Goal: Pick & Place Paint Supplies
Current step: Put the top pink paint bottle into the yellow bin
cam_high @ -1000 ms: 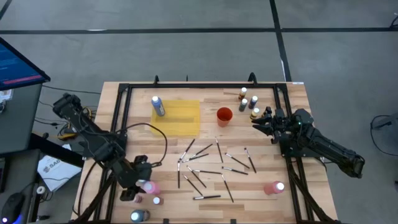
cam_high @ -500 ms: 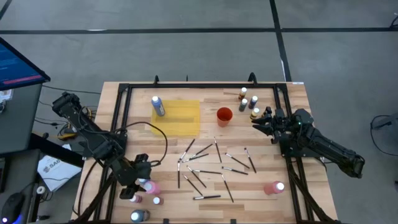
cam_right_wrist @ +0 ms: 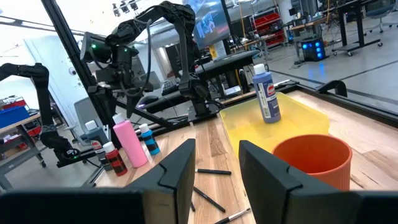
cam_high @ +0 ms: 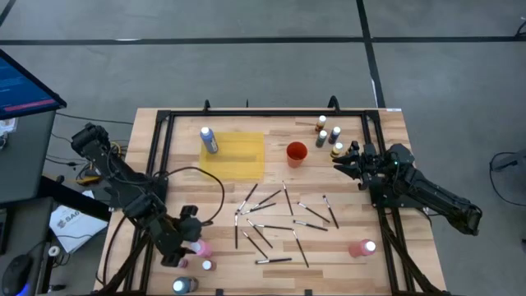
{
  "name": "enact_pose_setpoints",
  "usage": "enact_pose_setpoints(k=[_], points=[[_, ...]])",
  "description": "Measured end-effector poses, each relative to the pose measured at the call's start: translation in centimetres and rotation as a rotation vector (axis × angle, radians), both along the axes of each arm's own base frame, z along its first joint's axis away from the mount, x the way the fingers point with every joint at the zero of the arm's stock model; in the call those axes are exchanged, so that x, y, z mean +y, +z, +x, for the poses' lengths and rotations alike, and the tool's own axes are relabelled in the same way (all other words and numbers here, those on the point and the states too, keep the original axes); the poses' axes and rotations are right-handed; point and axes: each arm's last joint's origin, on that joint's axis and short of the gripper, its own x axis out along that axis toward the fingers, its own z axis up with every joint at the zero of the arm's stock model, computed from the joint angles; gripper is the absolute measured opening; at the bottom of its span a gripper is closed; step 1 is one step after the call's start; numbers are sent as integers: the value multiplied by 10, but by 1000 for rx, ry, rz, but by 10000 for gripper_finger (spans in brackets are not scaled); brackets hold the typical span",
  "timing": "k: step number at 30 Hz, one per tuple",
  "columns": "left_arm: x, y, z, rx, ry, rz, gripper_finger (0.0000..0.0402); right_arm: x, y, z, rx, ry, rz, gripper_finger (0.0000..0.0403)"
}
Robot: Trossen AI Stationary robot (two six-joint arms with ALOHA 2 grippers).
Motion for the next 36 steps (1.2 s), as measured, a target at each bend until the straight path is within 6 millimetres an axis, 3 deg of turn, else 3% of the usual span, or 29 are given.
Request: enact_pose_setpoints(k=[9,21,31,36], points=[[0,0,0,0,-1,-2,204,0,0,0,0,0,0,120],[-5,-8,4,12,-51,40,193,0,0,0,0,0,0,120],[-5,-7,6,-8,-36,46,119,0,0,0,0,0,0,120],[-4,-7,6,-35,-12,70,104,0,0,0,0,0,0,120]])
